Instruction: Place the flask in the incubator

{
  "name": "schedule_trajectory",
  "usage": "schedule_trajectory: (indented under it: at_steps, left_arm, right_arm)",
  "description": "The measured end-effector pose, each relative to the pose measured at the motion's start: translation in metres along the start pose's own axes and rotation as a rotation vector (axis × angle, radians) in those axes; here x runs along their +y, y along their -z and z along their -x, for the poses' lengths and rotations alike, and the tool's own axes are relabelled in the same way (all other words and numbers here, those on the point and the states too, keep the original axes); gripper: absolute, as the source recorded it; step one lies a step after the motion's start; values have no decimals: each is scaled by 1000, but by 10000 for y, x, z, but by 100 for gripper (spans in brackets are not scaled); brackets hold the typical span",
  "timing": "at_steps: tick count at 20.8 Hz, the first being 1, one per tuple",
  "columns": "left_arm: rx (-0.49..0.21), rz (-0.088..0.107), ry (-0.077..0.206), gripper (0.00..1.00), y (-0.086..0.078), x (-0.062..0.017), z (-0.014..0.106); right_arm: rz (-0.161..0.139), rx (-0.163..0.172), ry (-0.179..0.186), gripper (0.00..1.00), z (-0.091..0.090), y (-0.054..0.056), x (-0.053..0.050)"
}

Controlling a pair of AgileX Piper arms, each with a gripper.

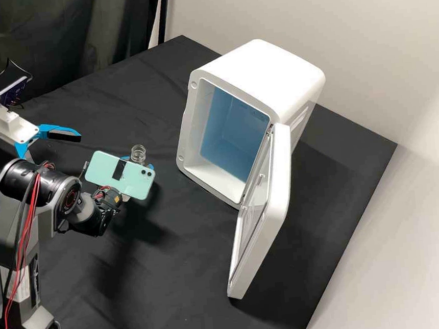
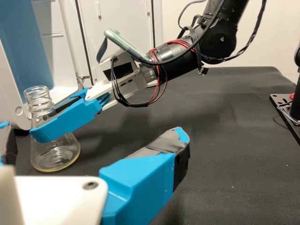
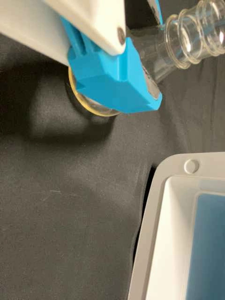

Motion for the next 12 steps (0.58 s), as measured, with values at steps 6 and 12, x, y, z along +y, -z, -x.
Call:
schedule_trajectory:
  at_steps: [6,12]
  left_arm:
    - [-12,-2,2,100,-18,-2,-8]
    - [-21,-4,4,100,-34,-4,-14]
  right_arm:
    - [-12,-15,-41,0,88,-48,-36]
    - [-5,-19,-138,0,212,-60,1]
